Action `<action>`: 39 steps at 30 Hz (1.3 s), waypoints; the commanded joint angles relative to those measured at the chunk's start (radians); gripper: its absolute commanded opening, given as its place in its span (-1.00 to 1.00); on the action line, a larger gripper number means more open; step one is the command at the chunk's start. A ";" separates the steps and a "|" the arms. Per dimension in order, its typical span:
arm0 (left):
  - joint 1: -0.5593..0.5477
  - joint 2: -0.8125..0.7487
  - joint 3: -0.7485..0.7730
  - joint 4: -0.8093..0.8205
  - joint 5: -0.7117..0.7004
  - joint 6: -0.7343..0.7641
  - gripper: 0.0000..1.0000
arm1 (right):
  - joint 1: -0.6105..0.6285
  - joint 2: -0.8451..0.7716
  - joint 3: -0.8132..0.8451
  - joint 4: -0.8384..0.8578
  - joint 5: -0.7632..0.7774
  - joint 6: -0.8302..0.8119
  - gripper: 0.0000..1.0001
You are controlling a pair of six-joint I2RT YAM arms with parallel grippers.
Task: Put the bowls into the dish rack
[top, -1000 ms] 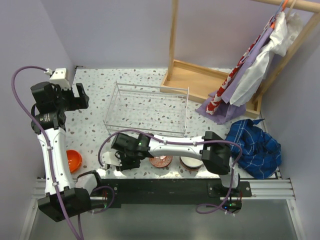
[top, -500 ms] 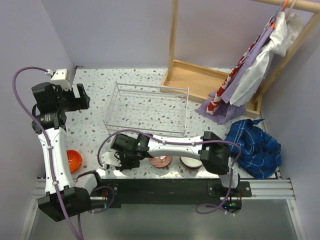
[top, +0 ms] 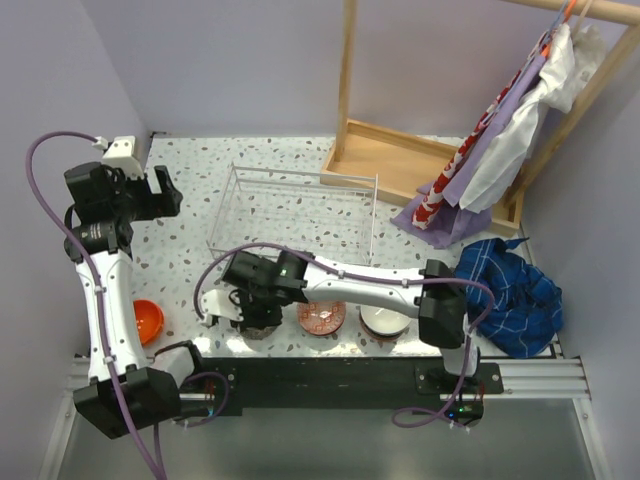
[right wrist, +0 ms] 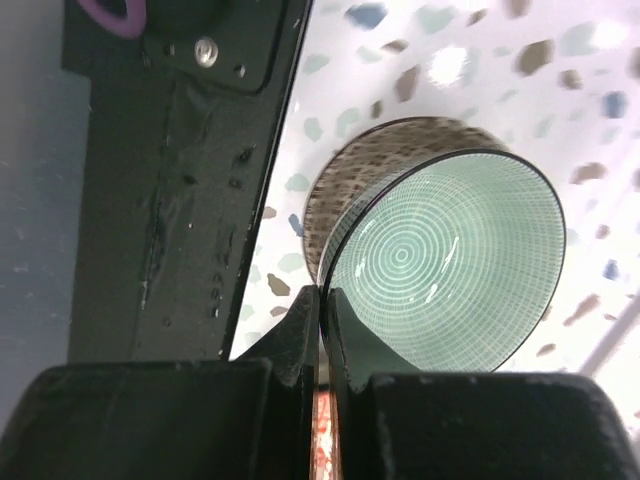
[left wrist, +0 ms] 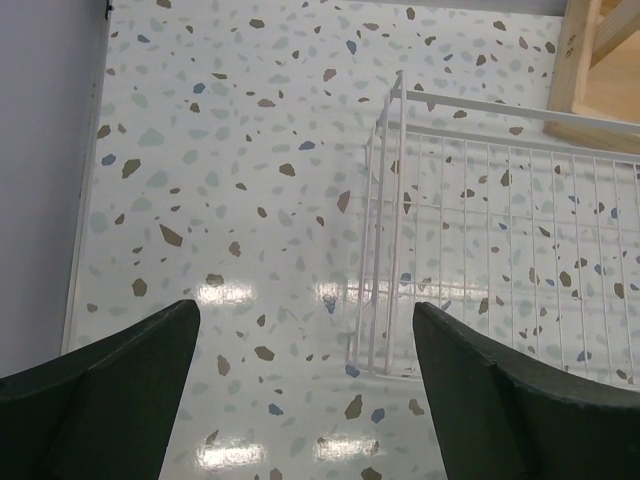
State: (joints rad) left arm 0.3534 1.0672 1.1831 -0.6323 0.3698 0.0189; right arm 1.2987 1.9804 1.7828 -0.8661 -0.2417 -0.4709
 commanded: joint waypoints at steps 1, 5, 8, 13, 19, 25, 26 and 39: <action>0.007 0.036 0.087 0.054 0.038 -0.011 0.85 | -0.116 -0.143 0.190 0.002 -0.068 0.110 -1.00; -0.007 0.101 0.151 0.095 0.060 -0.065 0.81 | -0.294 -0.161 0.262 0.110 -0.262 0.370 -1.00; -0.080 0.172 0.208 0.099 0.005 -0.070 0.76 | -0.461 -0.169 0.201 0.352 -0.361 0.664 -1.00; -0.211 0.272 0.271 0.082 -0.031 -0.037 0.66 | -0.633 -0.063 0.162 0.721 -0.458 1.004 -1.00; -0.220 0.384 0.271 0.034 0.049 0.021 0.41 | -0.690 0.084 0.170 1.125 -0.463 1.359 -1.00; -0.232 0.451 0.260 0.043 0.070 0.039 0.33 | -0.691 0.207 0.119 1.388 -0.377 1.612 -1.00; -0.237 0.464 0.262 0.040 0.076 0.052 0.34 | -0.691 0.216 0.113 1.426 -0.358 1.630 -1.00; -0.271 0.524 0.231 0.013 0.027 0.108 0.40 | -0.691 0.333 0.032 1.573 -0.226 1.755 -1.00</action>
State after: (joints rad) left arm 0.0910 1.6001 1.4197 -0.6224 0.3912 0.0994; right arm 0.6083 2.3180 1.8297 0.5583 -0.5365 1.2205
